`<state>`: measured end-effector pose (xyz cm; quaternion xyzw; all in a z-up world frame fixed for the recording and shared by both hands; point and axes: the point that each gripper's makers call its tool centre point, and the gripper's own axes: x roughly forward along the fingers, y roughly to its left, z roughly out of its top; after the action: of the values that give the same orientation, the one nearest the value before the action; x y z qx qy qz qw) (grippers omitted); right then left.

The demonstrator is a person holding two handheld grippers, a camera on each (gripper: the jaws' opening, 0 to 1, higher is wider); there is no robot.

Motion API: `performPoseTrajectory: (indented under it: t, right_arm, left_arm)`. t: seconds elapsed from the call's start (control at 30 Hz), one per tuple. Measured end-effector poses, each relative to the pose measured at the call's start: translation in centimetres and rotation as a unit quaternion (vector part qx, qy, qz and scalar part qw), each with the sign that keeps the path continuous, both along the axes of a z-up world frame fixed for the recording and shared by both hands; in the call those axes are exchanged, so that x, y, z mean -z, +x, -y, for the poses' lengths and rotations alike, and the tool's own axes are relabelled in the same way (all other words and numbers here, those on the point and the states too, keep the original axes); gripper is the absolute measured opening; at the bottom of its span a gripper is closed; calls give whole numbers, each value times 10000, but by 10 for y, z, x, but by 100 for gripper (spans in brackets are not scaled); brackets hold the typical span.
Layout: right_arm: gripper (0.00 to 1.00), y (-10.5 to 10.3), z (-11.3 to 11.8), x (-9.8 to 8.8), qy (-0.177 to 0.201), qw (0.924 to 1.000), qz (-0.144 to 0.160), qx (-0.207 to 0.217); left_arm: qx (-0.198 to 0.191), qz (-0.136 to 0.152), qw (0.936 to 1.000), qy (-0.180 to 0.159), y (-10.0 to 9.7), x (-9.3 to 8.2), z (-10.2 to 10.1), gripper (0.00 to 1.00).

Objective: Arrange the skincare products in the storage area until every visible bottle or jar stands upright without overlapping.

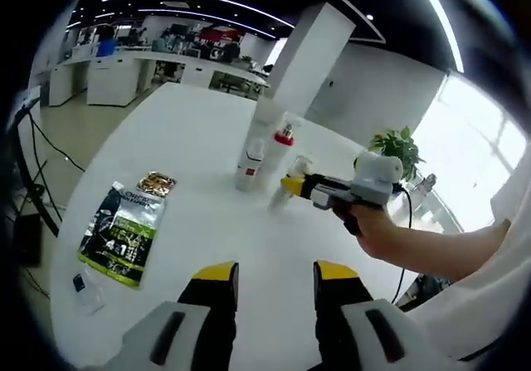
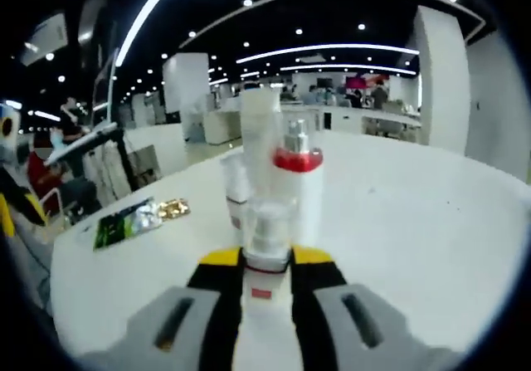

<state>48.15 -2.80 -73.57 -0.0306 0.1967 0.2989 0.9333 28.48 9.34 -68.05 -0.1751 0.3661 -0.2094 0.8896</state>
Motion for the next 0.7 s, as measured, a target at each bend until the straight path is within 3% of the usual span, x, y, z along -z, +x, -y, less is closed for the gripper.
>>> performPoseTrajectory:
  t: [0.07, 0.3, 0.53, 0.7]
  right_arm:
    - [19, 4, -2, -3, 83, 9999, 75, 41]
    - [19, 10, -9, -1, -310, 9983, 492, -58]
    - [20, 11, -9, -2, -322, 9979, 564, -68]
    - [21, 7, -7, 7, -544, 9974, 459, -112]
  left_arm:
    - [17, -10, 10000, 14, 0, 0, 0, 37]
    - [25, -49, 10000, 47, 0, 3, -2, 37]
    - [143, -35, 9997, 189, -7, 5, -1, 37]
    - [84, -20, 9999, 144, -11, 4, 0, 37]
